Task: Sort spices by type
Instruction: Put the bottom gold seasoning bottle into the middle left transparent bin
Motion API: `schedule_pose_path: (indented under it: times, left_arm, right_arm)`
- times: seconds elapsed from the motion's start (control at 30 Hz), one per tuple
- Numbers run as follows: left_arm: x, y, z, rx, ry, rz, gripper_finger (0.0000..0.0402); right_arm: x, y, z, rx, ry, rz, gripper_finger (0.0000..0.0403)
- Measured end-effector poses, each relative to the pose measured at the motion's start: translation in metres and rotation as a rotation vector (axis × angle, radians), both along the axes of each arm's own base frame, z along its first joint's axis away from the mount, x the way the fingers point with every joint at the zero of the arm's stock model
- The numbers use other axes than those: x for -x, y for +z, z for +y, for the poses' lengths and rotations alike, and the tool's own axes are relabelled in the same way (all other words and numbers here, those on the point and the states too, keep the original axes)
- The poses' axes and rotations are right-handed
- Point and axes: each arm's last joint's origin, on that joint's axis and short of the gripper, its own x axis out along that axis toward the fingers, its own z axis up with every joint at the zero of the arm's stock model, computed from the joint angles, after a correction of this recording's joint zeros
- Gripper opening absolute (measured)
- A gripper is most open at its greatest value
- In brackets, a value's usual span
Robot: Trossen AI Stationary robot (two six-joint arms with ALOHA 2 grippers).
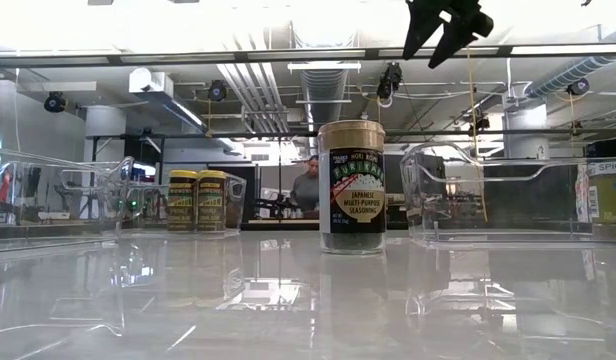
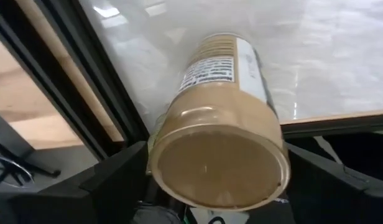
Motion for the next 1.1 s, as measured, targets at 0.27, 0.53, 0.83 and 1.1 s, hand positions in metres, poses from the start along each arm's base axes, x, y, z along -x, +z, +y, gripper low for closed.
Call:
schedule_pose_path:
  times: [0.27,0.53,0.83,1.1]
  left_arm:
    - [0.0,-0.008,0.0,0.041,0.034,-0.053,0.033]
    - [0.007,-0.009,0.012,0.018,0.084,-0.074,0.0329]
    - [0.005,-0.002,0.011,0.08,0.14,-0.088,0.0329]
    - [0.005,-0.006,0.012,0.092,0.139,-0.073,0.0329]
  right_arm:
    - [0.0,-0.004,0.001,-0.025,0.007,0.005,0.0364]
    - [-0.001,-0.005,0.001,-0.051,0.015,0.001,0.0364]
    - [0.0,-0.005,0.002,-0.051,0.019,0.004,0.0364]
    - [0.0,-0.005,0.002,-0.05,0.021,0.005,0.0364]
